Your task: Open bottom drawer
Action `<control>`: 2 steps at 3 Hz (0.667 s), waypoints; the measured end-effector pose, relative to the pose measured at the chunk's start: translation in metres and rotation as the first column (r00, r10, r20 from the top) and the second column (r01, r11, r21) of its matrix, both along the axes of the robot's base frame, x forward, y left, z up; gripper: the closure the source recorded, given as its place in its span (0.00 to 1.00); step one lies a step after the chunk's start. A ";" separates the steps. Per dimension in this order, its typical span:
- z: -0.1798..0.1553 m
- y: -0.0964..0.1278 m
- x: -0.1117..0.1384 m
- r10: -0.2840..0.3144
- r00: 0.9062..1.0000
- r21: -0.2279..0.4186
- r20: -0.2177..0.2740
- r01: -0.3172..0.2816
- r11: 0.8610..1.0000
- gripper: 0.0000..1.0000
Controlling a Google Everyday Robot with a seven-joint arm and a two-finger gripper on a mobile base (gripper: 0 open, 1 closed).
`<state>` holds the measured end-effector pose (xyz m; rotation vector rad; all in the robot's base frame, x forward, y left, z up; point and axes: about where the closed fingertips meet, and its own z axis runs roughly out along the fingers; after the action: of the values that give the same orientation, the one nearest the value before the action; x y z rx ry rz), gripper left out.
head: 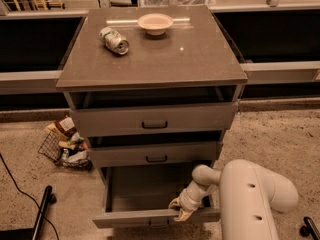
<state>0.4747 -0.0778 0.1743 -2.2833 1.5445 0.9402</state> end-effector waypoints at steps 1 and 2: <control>0.000 0.000 0.000 0.000 1.000 0.000 0.000 0.000 1.000 0.58; 0.000 0.000 0.000 0.000 1.000 0.000 0.000 0.000 1.000 0.34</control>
Offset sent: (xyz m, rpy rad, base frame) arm 0.0000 0.0000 0.0000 0.0000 0.0000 0.0000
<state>0.4746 -0.0778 0.1743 -2.2833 1.5441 0.9407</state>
